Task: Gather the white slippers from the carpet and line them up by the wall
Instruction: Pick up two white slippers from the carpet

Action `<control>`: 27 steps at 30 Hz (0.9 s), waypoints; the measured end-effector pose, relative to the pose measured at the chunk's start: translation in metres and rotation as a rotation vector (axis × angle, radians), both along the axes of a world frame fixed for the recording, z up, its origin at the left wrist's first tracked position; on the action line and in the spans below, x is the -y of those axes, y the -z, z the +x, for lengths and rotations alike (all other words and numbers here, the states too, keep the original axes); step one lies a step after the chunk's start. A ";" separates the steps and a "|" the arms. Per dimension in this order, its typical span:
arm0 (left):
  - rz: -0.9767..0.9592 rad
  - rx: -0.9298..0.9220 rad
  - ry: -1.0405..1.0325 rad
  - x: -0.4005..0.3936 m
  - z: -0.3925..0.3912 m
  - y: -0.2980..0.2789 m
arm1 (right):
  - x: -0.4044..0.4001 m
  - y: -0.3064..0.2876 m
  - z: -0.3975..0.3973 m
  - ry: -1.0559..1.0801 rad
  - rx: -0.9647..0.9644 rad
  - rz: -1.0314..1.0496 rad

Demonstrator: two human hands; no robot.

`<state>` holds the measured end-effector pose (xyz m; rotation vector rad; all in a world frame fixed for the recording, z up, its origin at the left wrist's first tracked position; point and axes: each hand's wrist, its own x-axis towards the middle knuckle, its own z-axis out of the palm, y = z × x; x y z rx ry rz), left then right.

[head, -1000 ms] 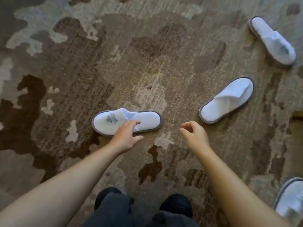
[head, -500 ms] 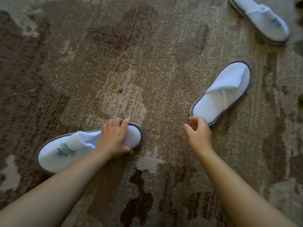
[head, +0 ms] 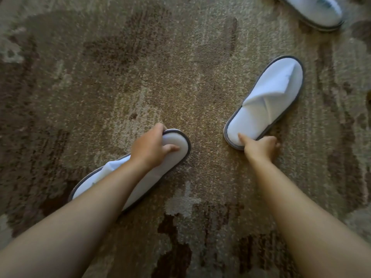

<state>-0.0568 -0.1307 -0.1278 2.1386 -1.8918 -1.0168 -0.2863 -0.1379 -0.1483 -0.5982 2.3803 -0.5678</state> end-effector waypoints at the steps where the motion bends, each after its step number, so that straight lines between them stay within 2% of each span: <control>1: -0.009 -0.016 -0.009 0.001 -0.002 -0.001 | -0.001 0.000 0.000 0.005 -0.002 -0.024; 4: -0.020 -0.076 -0.027 0.002 -0.009 -0.006 | -0.002 -0.001 0.002 0.008 0.001 -0.091; 8: -0.032 -0.145 -0.041 0.000 -0.013 -0.012 | 0.002 -0.001 0.001 -0.001 0.064 -0.033; 13: -0.065 -0.197 -0.057 -0.003 -0.011 -0.013 | 0.000 0.003 0.003 -0.002 0.118 -0.079; 18: -0.092 -0.217 -0.083 -0.006 -0.006 -0.022 | 0.000 -0.013 0.004 -0.139 0.250 -0.224; 22: -0.158 -0.254 -0.162 -0.012 -0.007 -0.073 | -0.005 -0.070 0.010 -0.223 0.272 -0.292; 27: -0.235 -0.338 -0.228 -0.016 -0.022 -0.215 | -0.022 -0.219 0.008 -0.275 0.285 -0.368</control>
